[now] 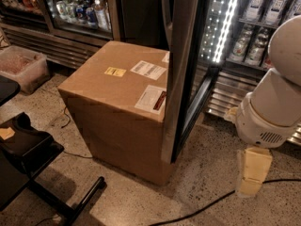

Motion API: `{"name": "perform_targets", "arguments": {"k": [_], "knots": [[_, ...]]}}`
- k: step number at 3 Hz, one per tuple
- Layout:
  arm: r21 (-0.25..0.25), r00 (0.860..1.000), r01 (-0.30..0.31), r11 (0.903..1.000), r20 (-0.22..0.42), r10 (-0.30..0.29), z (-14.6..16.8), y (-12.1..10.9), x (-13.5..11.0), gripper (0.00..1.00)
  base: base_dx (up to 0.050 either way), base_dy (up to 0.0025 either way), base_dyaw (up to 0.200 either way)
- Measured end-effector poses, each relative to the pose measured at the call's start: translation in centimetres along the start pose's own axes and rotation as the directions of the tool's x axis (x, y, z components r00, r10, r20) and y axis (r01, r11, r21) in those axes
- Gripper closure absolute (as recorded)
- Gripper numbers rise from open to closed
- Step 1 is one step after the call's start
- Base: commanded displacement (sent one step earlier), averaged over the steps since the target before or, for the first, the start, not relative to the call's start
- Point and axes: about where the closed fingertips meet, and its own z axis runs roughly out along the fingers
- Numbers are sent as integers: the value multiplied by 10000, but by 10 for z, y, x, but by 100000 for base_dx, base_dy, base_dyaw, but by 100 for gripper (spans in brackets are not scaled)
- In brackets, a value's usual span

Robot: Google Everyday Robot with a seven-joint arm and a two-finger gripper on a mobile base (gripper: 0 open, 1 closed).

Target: Close left fridge door

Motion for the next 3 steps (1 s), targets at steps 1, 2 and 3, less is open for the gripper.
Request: {"name": "perform_targets", "arguments": {"k": [1,2,3], "knots": [[-123,9964,789,9968,-314,-792,10,9,-31,0,0,0,0],[-211,9861,1552,9877,-565,-1561,16,21,-57,0,0,0,0],[-296,9715,2217,9747,-790,-2234,22,31,-78,0,0,0,0]]}}
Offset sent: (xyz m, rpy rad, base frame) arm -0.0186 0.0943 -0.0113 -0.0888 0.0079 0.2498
